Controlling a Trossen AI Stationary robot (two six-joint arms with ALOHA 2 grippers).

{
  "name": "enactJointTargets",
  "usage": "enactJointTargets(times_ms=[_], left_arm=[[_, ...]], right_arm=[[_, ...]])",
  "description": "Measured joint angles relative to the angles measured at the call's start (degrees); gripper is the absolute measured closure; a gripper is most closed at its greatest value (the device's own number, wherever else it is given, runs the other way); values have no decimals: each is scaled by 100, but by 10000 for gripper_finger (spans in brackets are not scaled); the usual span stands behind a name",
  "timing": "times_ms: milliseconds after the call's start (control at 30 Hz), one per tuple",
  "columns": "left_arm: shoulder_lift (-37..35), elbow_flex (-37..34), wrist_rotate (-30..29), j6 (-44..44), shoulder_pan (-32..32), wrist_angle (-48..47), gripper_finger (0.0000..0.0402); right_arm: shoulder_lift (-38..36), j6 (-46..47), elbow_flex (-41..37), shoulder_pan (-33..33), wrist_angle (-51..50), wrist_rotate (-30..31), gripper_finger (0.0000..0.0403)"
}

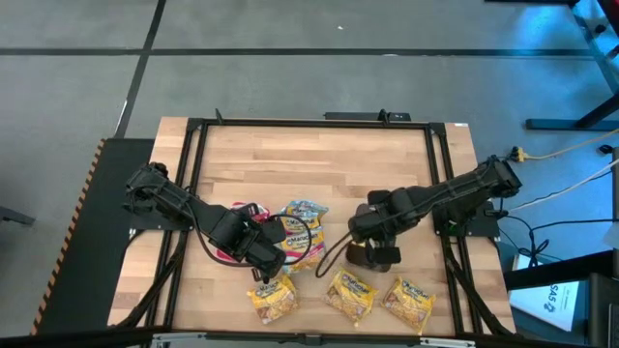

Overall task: Sort Maruchan noodles
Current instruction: Put the yellow noodle pack into the black bin

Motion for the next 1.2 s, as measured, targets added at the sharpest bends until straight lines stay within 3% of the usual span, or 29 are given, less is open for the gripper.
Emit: enactJointTargets(times_ms=[400, 1200], left_arm=[[0, 0, 0, -28, -105, -627, 321], [-2, 0, -187, -5, -162, -870, 321]], right_arm=[[-47, 782, -240, -509, -378, -261, 403], [-63, 1122, -604, -1419, -405, -1079, 403]])
